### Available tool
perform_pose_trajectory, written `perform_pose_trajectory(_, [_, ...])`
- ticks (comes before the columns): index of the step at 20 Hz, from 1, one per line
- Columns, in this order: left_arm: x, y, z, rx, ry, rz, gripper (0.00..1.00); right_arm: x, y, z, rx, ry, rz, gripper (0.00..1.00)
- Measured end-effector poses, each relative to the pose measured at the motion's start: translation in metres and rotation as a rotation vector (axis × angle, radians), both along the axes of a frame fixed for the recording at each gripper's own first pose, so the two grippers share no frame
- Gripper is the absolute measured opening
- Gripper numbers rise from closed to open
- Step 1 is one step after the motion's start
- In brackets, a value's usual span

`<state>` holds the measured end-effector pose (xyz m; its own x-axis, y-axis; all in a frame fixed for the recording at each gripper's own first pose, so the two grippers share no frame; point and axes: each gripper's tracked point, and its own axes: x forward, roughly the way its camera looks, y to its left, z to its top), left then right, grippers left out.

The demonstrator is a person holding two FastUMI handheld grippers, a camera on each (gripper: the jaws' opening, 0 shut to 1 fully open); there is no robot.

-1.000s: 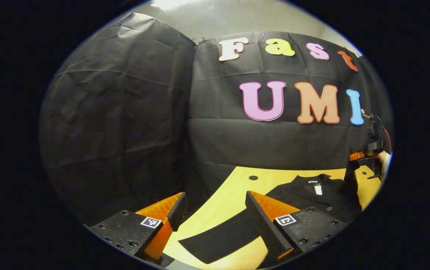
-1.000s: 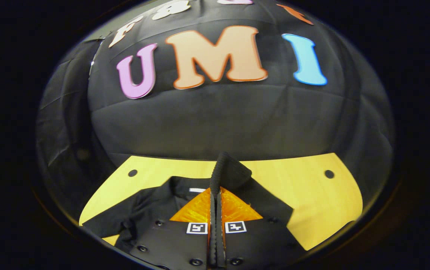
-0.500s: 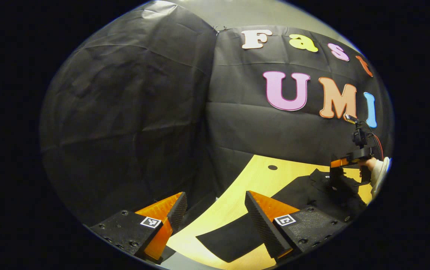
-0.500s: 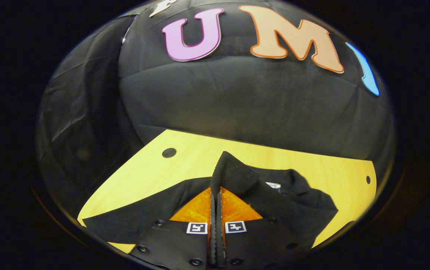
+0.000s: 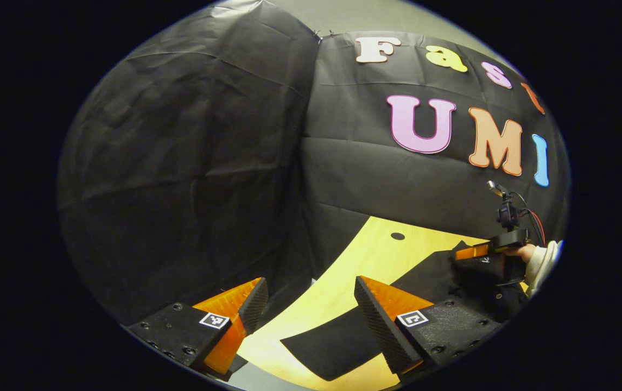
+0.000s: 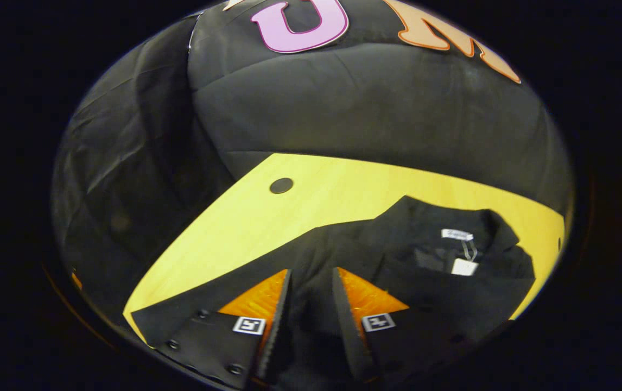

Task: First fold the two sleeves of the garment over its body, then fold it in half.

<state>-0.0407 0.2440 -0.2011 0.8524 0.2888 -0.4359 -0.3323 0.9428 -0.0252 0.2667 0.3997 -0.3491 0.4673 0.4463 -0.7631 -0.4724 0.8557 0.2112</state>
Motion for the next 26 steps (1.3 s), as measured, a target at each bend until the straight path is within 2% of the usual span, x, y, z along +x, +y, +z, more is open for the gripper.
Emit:
perform_pose_trajectory(1, [-0.001,-0.001,-0.003,-0.005,0.005,-0.002,0.96,-0.001,0.001,-0.001,-0.002,0.005,0.002,0.53])
perform_pose_trajectory(2, [-0.002,-0.004,-0.007,-0.011,0.015,0.000,0.99,-0.002,-0.002,0.001,-0.007,0.002,0.006,0.54])
perform_pose_trajectory(3, [-0.004,-0.005,-0.012,-0.019,0.029,0.003,0.96,-0.002,-0.003,0.004,-0.005,-0.008,0.006,0.56])
perform_pose_trajectory(6, [-0.011,-0.013,-0.029,-0.049,0.070,0.014,0.96,-0.002,-0.011,0.025,0.019,-0.044,-0.022,0.96])
perform_pose_trajectory(7, [-0.013,-0.019,-0.034,-0.060,0.079,0.016,0.99,-0.002,-0.014,0.036,0.034,-0.061,-0.031,0.96])
perform_pose_trajectory(8, [-0.015,-0.023,-0.039,-0.071,0.088,0.019,0.96,-0.001,-0.019,0.049,0.044,-0.085,-0.039,0.99])
perform_pose_trajectory(10, [-0.020,-0.027,-0.051,-0.088,0.113,0.030,0.96,0.001,-0.033,0.078,0.054,-0.152,-0.050,0.99])
perform_pose_trajectory(13, [-0.035,-0.033,-0.084,-0.100,0.211,0.042,0.96,-0.005,-0.058,0.129,0.084,-0.258,-0.084,0.99])
perform_pose_trajectory(19, [-0.065,-0.053,-0.141,-0.097,0.418,0.017,0.98,-0.036,-0.150,0.225,0.186,-0.456,-0.257,0.98])
perform_pose_trajectory(20, [-0.067,-0.053,-0.145,-0.094,0.433,0.015,0.98,-0.042,-0.170,0.237,0.188,-0.487,-0.286,0.98])
perform_pose_trajectory(21, [-0.069,-0.053,-0.150,-0.095,0.444,0.016,0.98,-0.047,-0.189,0.249,0.186,-0.518,-0.314,0.94])
perform_pose_trajectory(22, [-0.072,-0.053,-0.152,-0.098,0.456,0.019,0.98,-0.049,-0.208,0.257,0.180,-0.552,-0.343,0.98])
perform_pose_trajectory(23, [-0.075,-0.054,-0.155,-0.104,0.469,0.024,0.98,-0.051,-0.228,0.267,0.170,-0.597,-0.382,0.94])
perform_pose_trajectory(24, [-0.075,-0.054,-0.157,-0.110,0.482,0.028,0.94,-0.051,-0.249,0.275,0.155,-0.634,-0.426,0.98])
perform_pose_trajectory(25, [-0.078,-0.055,-0.160,-0.115,0.496,0.032,0.98,-0.053,-0.268,0.281,0.143,-0.660,-0.467,0.98])
perform_pose_trajectory(26, [-0.081,-0.055,-0.164,-0.120,0.513,0.036,0.98,-0.056,-0.283,0.284,0.139,-0.671,-0.505,0.93])
